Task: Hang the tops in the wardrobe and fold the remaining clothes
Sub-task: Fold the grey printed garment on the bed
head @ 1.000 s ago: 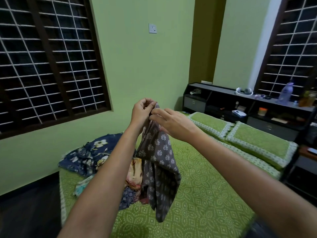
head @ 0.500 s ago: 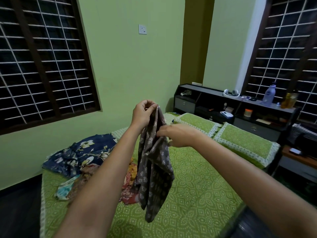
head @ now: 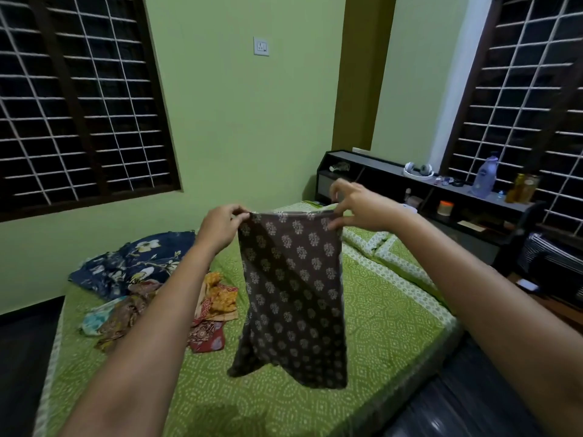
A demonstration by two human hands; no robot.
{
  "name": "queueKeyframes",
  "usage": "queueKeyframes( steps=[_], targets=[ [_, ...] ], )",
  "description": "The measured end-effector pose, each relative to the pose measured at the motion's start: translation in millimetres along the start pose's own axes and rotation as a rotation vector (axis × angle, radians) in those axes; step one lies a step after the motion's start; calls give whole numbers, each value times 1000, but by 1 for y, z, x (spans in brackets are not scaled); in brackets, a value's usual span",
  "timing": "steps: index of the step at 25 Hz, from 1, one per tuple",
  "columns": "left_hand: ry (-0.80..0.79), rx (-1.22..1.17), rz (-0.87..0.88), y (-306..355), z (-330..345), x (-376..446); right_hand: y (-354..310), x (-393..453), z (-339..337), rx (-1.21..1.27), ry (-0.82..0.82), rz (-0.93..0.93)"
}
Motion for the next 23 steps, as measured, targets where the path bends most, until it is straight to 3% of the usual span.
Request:
queueKeyframes(
  steps=[2,5,10,12,15,17,20,23],
  targets=[
    [79,94,2,28,-6,0,19,-15,-24,-30,164,5],
    [-25,289,25,54,32,-8,58,-34,-13,-156,-67,178],
    [-44,289,30,77,63,0,108,-39,0,-148,-57,238],
    [-51,157,35,86,70,14,122,-34,-7,-2,-16,217],
    [-119,-152,-48,90,94,57,152,-11,-22,417,74,212],
    [-142,-224,-112,81,128,98,189,28,-9,702,187,282],
    [-329,-152,-258,43,223,160,260,113,63,945,199,522],
    [-439,-79,-365,-5,313,221,325,201,135,895,161,693]
  ],
)
Point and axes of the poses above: each hand's wrist, its own x-axis towards the middle knuckle, its own z-axis out of the palm, y = z × x, the point moved 3 cm from there along x, towards the middle knuckle, and after that the axes turned 15 degrees about x, right-handed, at the moved point
